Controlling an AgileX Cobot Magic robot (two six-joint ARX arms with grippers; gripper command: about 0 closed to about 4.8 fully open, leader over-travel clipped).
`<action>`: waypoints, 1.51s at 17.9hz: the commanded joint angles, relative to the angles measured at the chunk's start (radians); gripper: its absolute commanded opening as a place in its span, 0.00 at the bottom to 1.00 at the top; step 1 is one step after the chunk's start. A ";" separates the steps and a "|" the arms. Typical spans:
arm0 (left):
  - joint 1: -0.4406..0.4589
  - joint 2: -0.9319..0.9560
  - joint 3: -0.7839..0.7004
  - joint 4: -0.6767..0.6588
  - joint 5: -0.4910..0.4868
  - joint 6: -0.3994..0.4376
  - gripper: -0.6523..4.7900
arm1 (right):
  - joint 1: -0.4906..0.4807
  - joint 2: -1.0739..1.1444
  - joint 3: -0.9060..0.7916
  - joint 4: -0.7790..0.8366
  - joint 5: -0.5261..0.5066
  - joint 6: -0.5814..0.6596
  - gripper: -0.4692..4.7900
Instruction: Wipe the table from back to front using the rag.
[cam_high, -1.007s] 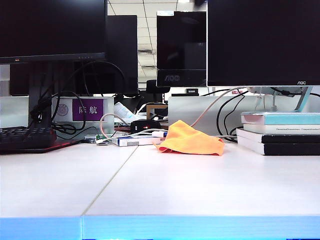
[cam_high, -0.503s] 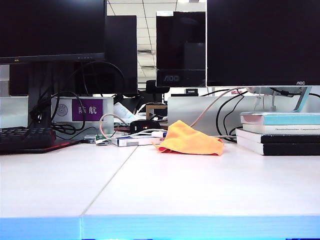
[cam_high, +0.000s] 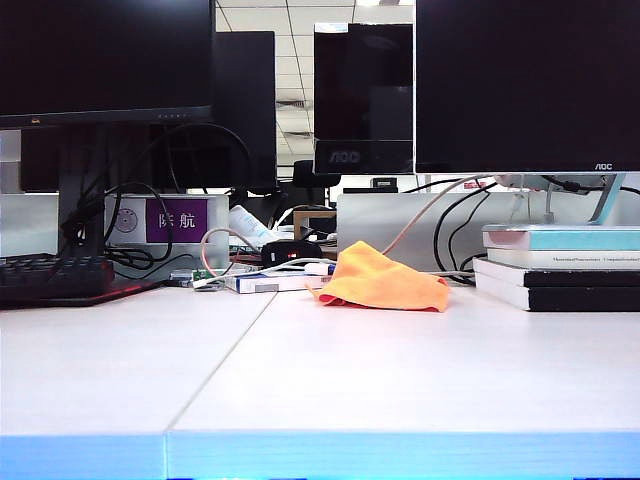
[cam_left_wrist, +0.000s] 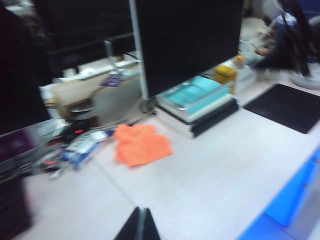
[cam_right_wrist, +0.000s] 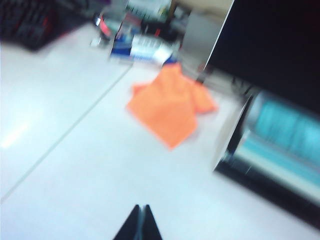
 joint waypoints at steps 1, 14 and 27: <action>0.000 -0.090 -0.093 -0.021 -0.011 -0.002 0.11 | 0.002 -0.208 -0.288 0.247 -0.006 0.030 0.08; 0.000 -0.299 -1.035 0.766 0.046 -0.071 0.11 | 0.000 -0.996 -1.141 0.502 0.025 0.079 0.10; 0.000 -0.299 -1.480 1.228 -0.048 -0.092 0.11 | -0.001 -1.039 -1.149 0.477 0.027 0.079 0.10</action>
